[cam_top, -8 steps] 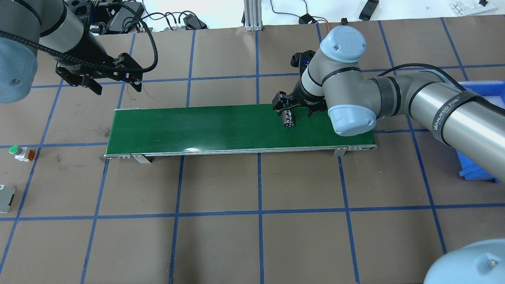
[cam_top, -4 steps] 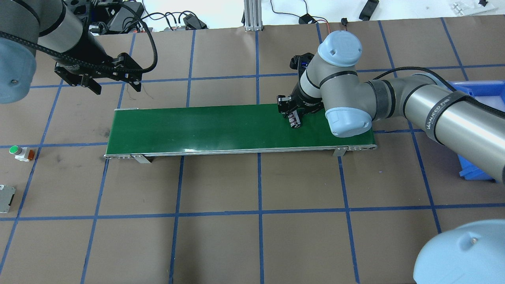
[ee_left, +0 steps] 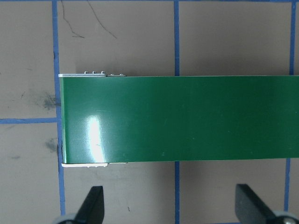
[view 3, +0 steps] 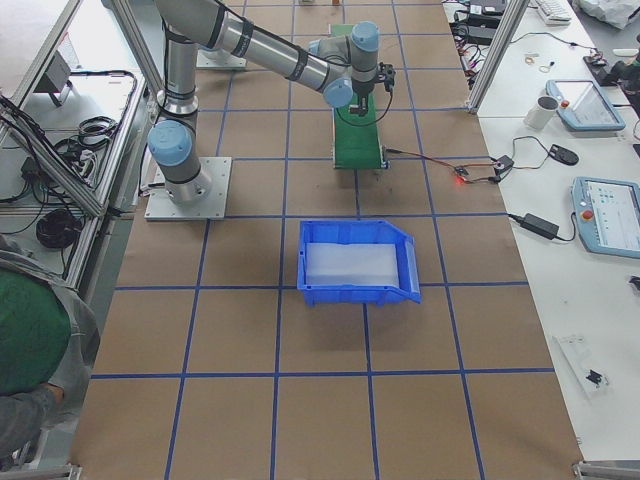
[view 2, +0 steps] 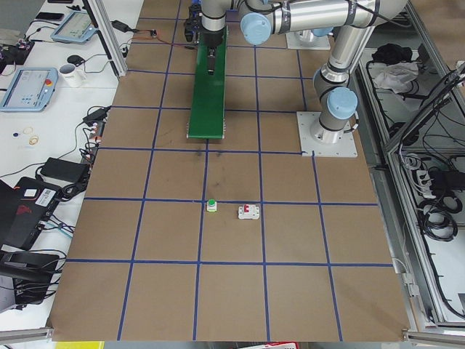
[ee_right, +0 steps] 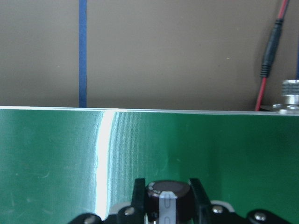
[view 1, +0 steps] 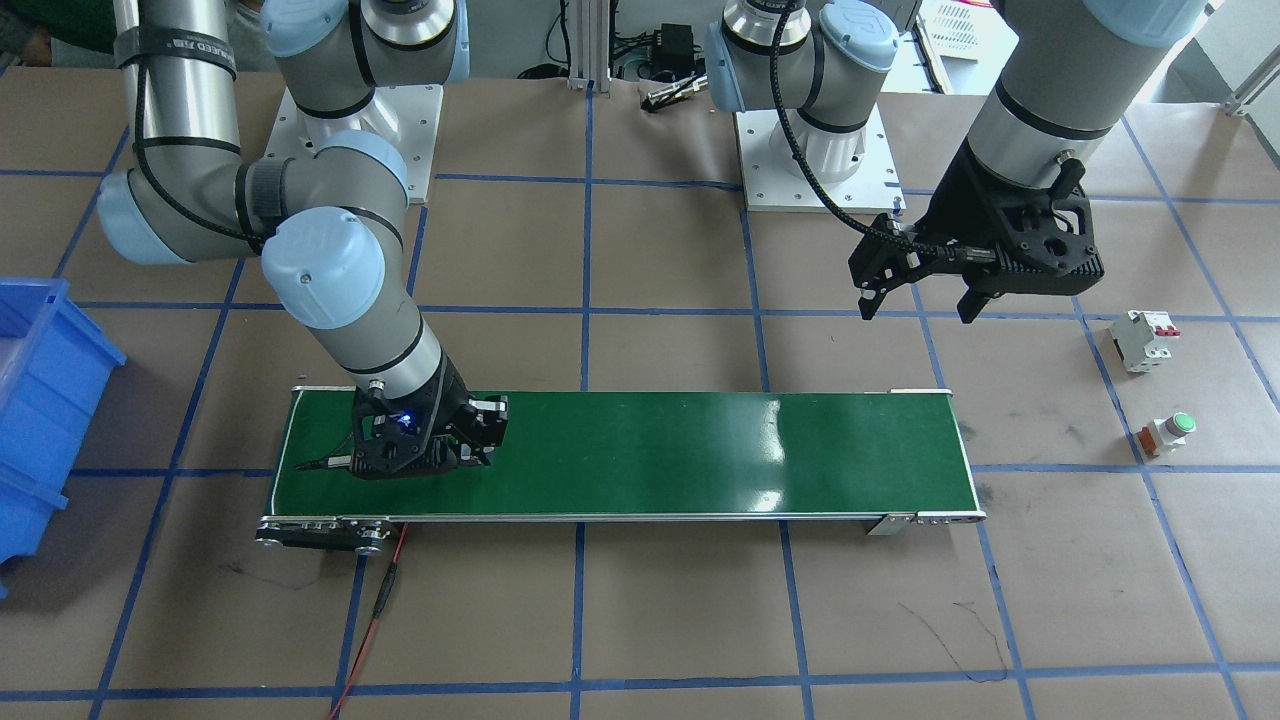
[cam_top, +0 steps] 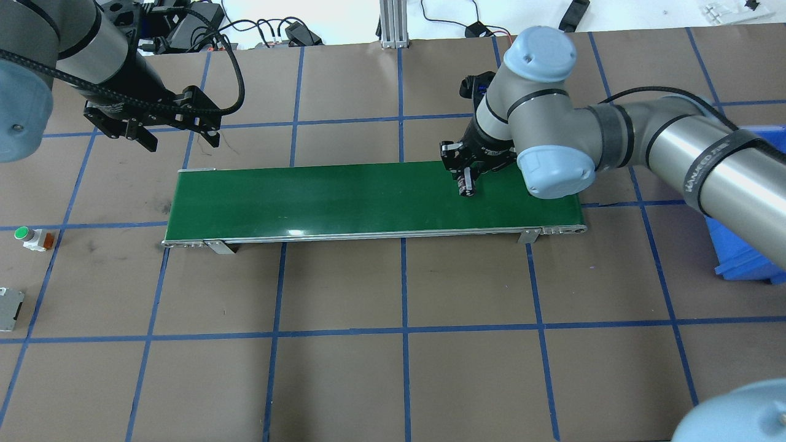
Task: Move capacitor from left to right
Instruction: 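Lift the capacitor with the right gripper and carry it into the blue bin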
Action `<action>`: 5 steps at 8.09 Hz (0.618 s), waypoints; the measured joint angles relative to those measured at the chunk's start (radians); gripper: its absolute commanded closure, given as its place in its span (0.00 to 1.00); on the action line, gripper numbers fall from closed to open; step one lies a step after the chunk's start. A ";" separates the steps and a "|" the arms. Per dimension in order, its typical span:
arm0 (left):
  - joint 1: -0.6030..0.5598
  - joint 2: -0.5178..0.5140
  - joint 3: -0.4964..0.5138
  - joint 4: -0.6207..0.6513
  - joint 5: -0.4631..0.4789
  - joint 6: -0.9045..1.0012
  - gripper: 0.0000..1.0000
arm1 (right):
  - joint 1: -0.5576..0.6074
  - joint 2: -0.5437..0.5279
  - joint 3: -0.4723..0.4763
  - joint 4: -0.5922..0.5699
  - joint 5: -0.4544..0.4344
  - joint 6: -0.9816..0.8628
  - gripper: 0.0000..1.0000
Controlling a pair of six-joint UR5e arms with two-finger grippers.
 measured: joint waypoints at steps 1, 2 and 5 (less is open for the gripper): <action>0.000 0.001 0.000 -0.009 0.000 0.000 0.00 | -0.019 -0.035 -0.041 0.107 -0.029 -0.005 1.00; 0.000 0.001 0.001 -0.013 -0.001 0.000 0.00 | -0.052 -0.080 -0.088 0.227 -0.078 -0.018 1.00; 0.000 0.001 0.001 -0.015 -0.001 0.000 0.00 | -0.271 -0.189 -0.212 0.449 -0.279 -0.283 1.00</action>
